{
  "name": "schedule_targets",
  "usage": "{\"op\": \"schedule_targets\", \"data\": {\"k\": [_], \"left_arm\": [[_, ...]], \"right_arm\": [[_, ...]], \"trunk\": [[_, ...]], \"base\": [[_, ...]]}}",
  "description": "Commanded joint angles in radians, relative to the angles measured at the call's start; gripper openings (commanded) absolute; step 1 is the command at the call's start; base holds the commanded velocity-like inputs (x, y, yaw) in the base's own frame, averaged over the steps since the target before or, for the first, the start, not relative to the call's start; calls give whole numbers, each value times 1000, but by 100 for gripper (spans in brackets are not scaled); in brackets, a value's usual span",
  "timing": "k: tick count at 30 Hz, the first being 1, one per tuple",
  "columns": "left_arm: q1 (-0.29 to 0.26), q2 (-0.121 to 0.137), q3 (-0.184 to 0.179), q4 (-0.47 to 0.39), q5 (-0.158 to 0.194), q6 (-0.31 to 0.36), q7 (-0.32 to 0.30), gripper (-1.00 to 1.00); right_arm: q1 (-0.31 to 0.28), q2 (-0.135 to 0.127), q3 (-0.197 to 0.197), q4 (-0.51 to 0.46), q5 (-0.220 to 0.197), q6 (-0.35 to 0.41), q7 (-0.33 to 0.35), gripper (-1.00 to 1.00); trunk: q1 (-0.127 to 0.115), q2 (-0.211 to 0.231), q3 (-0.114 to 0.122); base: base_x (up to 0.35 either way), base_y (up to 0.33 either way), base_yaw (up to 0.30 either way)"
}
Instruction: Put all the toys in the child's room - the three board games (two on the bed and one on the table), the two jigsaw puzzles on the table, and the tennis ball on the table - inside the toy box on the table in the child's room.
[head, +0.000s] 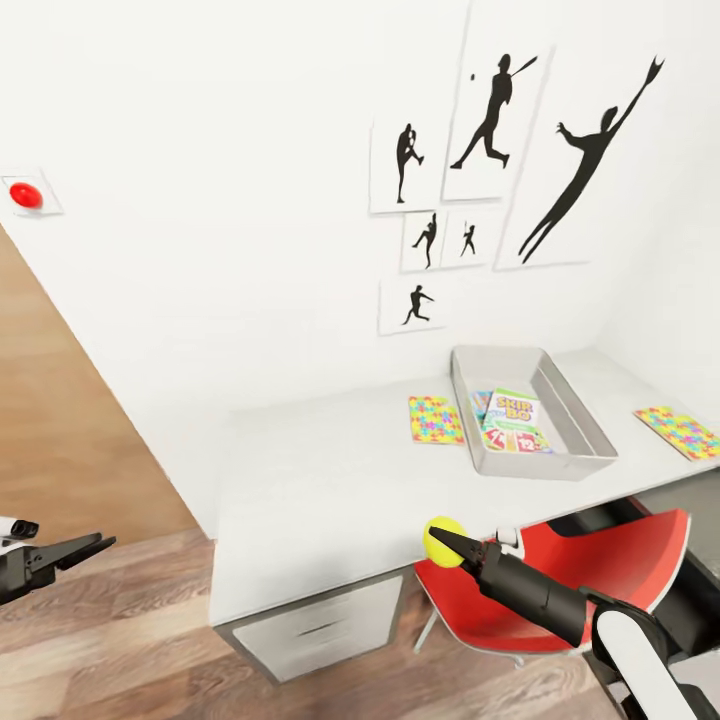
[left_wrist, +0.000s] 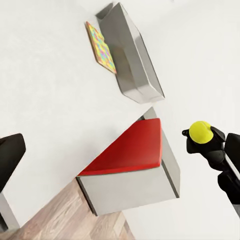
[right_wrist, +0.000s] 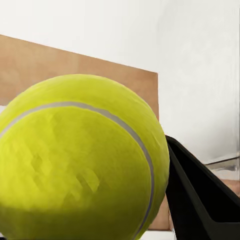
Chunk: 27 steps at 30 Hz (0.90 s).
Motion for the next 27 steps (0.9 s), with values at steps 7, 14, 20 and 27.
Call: {"op": "schedule_targets", "data": {"k": [7,14,20,27], "left_arm": [[0,0,-1,-1,1,11,-4,100],[0,-1,-1,-1,1,11,-4,100],[0,-1,-1,-2,1,11,-22,100],[0,-2,-2,-2,1,11,-31,100]], "right_arm": [[-1,-3,1,0,2,-24,3,-100],[-1,-3,1,0,3,-25,2,-100],[-1,-3,1,2,3,-27,2,-100],[-1,-3,1,1,3,-27,2,-100]], "trunk": [[1,-2,7],[1,-2,16],[1,-2,24],[1,-2,33]], "base": [[78,-155,-207],[10,-185,-207],[1,-211,-207],[0,-214,-207]]}}
